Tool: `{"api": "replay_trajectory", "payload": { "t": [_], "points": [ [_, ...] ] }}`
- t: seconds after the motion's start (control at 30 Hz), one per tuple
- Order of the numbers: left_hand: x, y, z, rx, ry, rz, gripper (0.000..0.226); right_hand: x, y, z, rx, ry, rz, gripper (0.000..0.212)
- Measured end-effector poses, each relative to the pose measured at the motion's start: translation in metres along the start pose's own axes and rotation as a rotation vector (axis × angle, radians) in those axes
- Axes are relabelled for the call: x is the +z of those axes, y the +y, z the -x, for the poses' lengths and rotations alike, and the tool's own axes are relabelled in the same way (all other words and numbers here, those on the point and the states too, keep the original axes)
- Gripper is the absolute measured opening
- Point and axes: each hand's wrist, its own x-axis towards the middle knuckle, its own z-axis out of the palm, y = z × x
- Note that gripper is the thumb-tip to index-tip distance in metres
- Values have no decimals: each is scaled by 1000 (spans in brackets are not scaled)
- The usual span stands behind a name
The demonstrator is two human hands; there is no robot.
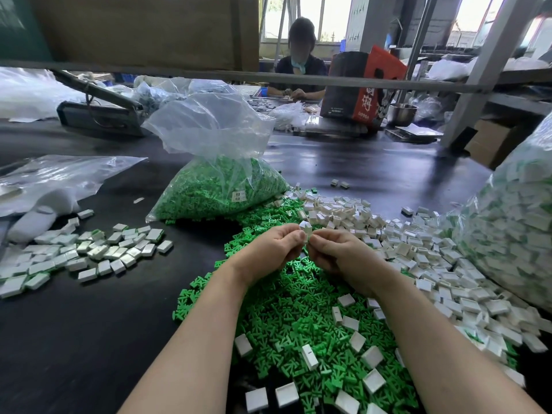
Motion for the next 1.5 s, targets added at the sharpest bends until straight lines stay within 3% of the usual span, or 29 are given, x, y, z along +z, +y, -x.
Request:
{"api": "replay_trajectory", "payload": {
  "t": [0.23, 0.57, 0.87, 1.27, 1.5],
  "points": [
    [3, -6, -2, -32, -19, 79, 28, -1, 2, 0, -11, 0, 23, 16],
    [1, -5, -3, -45, -72, -11, 16, -4, 2, 2, -23, -53, 147, 18],
    [-3, -6, -3, -63, -121, -35, 19, -9, 7, 0, -4, -83, 164, 22],
    [-3, -4, -2, -42, -57, -65, 21, -6, 7, -1, -45, -28, 200, 34],
    [-3, 2, -2, -24, -3, -93, 24, -2, 6, -2, -89, 35, 243, 25]
  ]
}}
